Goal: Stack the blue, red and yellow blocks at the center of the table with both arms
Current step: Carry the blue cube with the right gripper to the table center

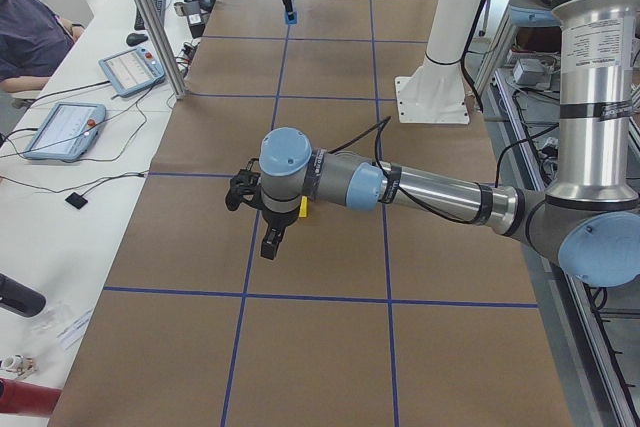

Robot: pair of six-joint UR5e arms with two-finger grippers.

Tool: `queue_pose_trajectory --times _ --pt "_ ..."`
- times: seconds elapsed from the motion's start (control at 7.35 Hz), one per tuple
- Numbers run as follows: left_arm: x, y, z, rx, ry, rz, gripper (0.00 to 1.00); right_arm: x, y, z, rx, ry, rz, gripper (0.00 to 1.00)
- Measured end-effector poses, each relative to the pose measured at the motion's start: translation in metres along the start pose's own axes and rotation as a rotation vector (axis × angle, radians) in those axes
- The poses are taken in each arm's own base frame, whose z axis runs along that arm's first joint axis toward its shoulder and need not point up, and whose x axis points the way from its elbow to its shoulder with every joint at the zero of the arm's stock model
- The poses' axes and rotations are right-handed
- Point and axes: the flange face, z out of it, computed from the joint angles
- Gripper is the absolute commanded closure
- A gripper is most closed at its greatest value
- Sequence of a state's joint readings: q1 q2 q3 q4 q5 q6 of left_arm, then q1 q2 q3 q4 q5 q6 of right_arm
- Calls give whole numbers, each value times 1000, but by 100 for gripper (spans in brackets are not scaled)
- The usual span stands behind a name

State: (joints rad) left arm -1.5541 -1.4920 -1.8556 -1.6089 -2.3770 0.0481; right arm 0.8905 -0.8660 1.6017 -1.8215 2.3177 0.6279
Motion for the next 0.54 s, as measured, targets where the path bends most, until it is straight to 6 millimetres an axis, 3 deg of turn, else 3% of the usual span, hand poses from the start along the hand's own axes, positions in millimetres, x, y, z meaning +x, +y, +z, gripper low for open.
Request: queue_pose_trajectory --times 0.27,0.41,0.54 --pt "-1 0 1 -3 0 -4 0 -129 -7 40 -12 26 82 100" --pt "-3 1 3 -7 0 -9 0 -169 -12 64 -4 37 104 100" --pt "-6 1 6 -12 0 -14 0 -188 -12 89 1 35 116 100"
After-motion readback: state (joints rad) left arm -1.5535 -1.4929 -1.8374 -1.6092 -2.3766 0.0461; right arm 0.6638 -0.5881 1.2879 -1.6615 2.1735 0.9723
